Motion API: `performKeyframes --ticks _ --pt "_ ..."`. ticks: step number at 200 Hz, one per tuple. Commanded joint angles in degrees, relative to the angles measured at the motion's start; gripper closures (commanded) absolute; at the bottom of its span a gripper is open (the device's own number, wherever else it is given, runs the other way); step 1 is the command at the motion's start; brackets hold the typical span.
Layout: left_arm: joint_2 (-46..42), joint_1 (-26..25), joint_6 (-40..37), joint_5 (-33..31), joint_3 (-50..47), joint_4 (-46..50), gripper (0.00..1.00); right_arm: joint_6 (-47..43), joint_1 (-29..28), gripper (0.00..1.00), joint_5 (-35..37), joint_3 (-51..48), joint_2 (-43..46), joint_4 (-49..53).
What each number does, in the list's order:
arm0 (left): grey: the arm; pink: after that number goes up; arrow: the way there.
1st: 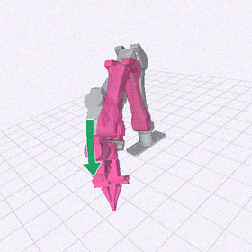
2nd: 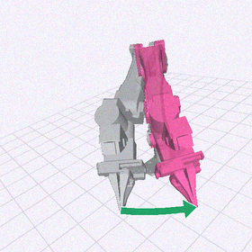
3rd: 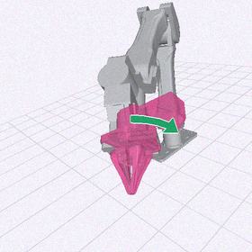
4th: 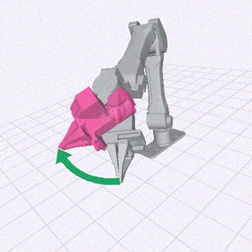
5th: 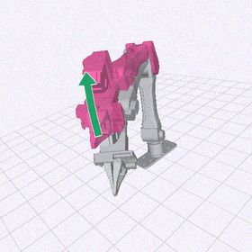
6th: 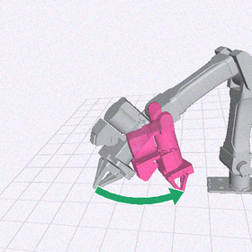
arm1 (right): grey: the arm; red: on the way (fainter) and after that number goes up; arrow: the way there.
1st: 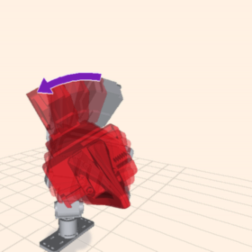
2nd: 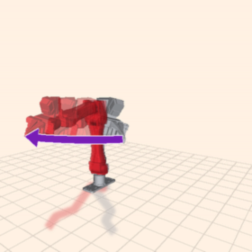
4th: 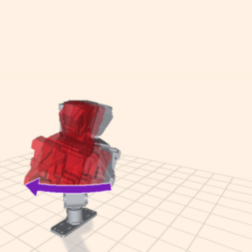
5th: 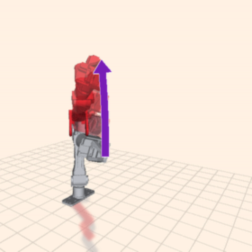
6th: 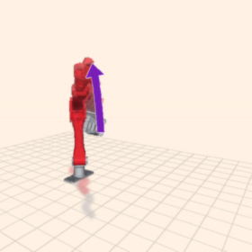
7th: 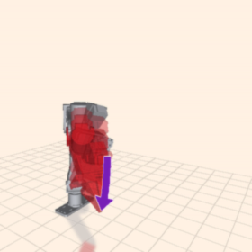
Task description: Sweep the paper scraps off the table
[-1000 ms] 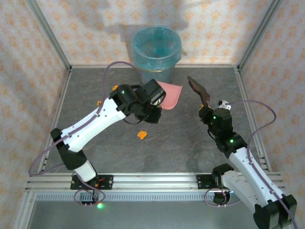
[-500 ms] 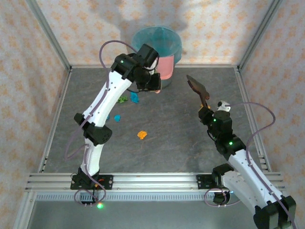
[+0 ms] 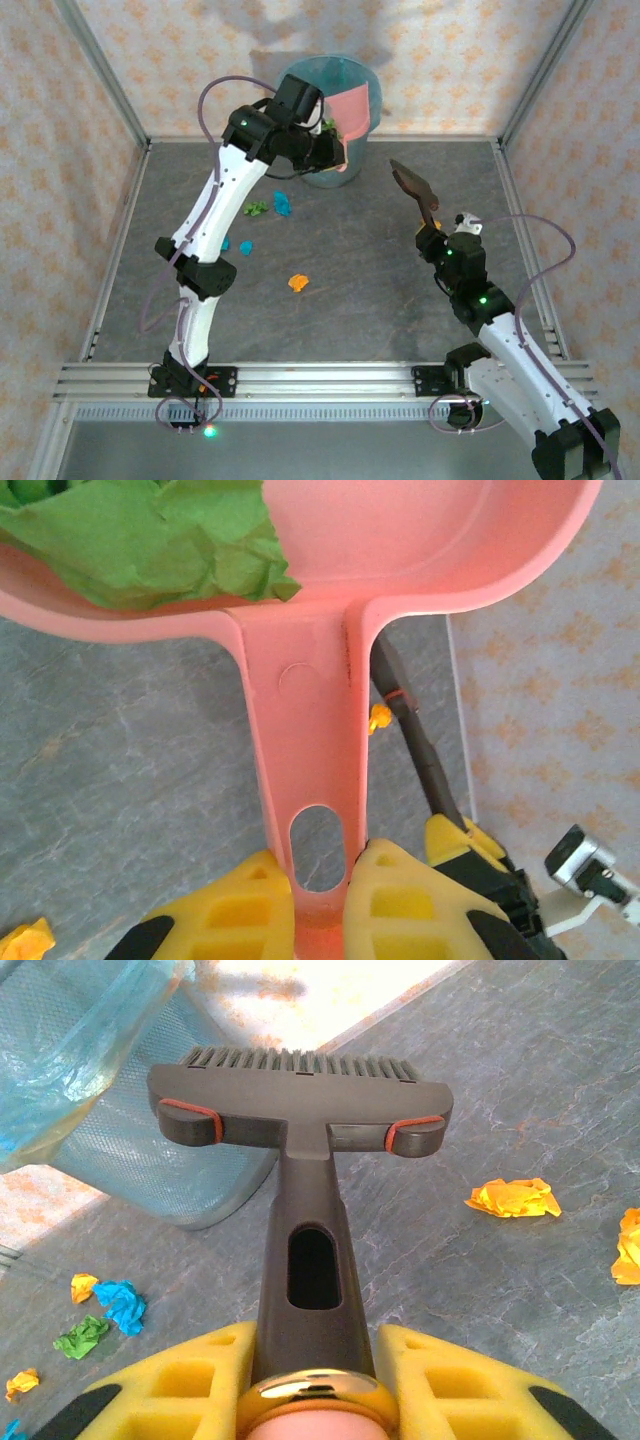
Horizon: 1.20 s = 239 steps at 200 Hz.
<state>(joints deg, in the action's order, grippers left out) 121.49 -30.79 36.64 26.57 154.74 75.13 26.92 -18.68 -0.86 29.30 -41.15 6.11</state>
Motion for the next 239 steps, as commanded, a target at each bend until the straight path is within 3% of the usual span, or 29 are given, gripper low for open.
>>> performKeyframes --ticks 1,70,152,239 --pt "1.4 1.6 3.5 3.6 2.2 -5.3 1.00 -1.0 0.2 1.00 0.7 -0.3 0.2 -4.7" --pt "5.9 6.4 21.5 12.0 2.9 -23.7 1.00 -1.2 0.1 1.00 0.6 -0.4 0.0 -4.9" --pt "15.1 10.5 51.7 12.8 4.1 -54.3 1.00 -1.3 0.1 1.00 0.4 -0.6 -0.3 -5.3" --pt "17.8 9.9 62.3 9.9 5.7 -64.5 1.00 -1.5 0.1 1.00 0.8 -1.0 -1.1 -6.3"
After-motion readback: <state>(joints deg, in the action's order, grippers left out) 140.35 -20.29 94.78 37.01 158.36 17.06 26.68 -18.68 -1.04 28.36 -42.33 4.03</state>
